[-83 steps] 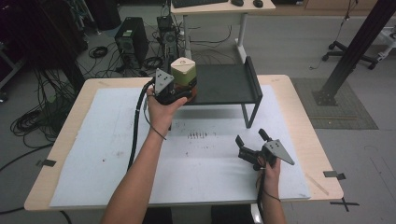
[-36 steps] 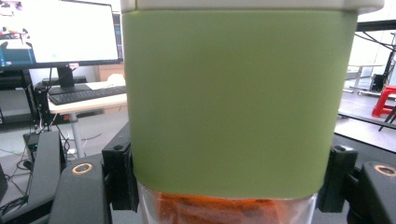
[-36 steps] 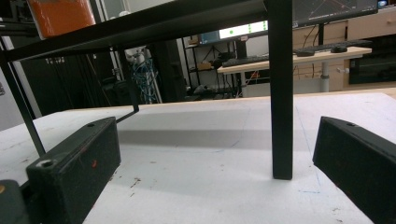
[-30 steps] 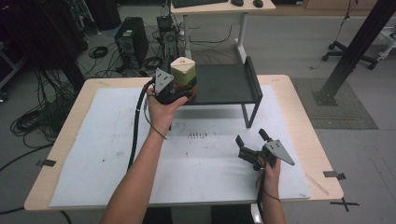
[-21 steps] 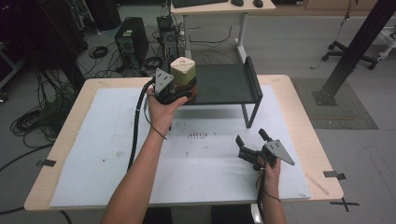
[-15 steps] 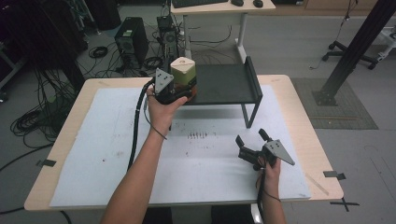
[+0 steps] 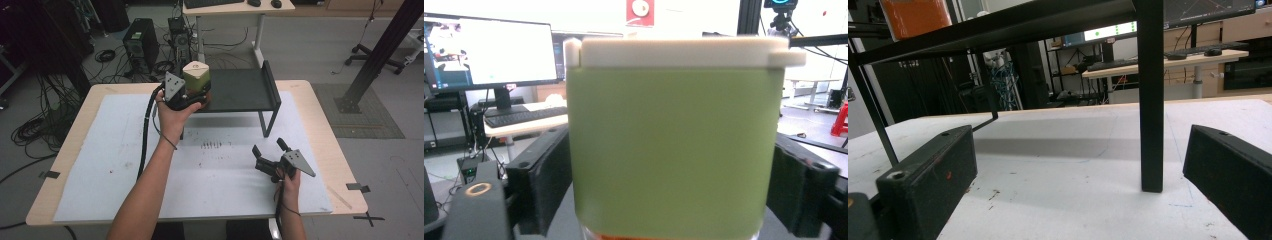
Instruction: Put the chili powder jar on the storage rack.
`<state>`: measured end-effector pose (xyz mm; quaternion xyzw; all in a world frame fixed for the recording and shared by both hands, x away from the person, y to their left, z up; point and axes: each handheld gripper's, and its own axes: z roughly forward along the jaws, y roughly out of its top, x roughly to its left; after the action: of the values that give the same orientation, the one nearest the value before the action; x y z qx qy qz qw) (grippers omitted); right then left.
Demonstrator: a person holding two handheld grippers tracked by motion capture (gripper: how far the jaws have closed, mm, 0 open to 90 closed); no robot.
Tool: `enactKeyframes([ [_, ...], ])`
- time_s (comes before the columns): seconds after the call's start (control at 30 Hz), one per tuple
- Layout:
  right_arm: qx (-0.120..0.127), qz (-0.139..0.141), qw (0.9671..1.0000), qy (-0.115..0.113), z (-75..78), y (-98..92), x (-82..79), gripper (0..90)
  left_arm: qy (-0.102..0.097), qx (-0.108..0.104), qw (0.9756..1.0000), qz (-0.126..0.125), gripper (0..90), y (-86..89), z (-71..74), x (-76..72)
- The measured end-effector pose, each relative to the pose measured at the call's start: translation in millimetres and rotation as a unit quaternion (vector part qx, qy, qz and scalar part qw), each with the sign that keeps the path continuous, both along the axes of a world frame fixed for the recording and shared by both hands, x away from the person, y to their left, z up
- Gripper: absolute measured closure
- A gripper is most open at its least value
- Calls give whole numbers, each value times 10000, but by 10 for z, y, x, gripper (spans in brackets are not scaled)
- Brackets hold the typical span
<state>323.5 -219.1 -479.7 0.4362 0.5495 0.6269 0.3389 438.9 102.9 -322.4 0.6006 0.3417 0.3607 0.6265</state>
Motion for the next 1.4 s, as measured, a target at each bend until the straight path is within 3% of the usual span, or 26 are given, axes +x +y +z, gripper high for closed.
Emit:
enactKeyframes([
  [0.17, 5, -13, 10000, -15, -1, -2, 0, 4, 73, 5, 9999, 85, 18, -18, 8, 0],
  [0.53, 38, -23, 10000, -17, -1, -5, -3, 4, 62, 147, 9999, 56, 2, -7, 37, -24],
  [0.77, 51, -22, 10000, -11, -1, -6, -2, 5, 24, 149, 9999, 64, 2, 50, 128, -121],
  [1.07, -9, -7, 10000, 19, 1, 1, 1, 4, -58, 119, 9999, 81, 2, 173, 268, -378],
  [1.4, 16, -17, 10000, 14, 0, -1, 2, 4, -87, 73, 9999, 34, 2, 444, 292, -813],
])
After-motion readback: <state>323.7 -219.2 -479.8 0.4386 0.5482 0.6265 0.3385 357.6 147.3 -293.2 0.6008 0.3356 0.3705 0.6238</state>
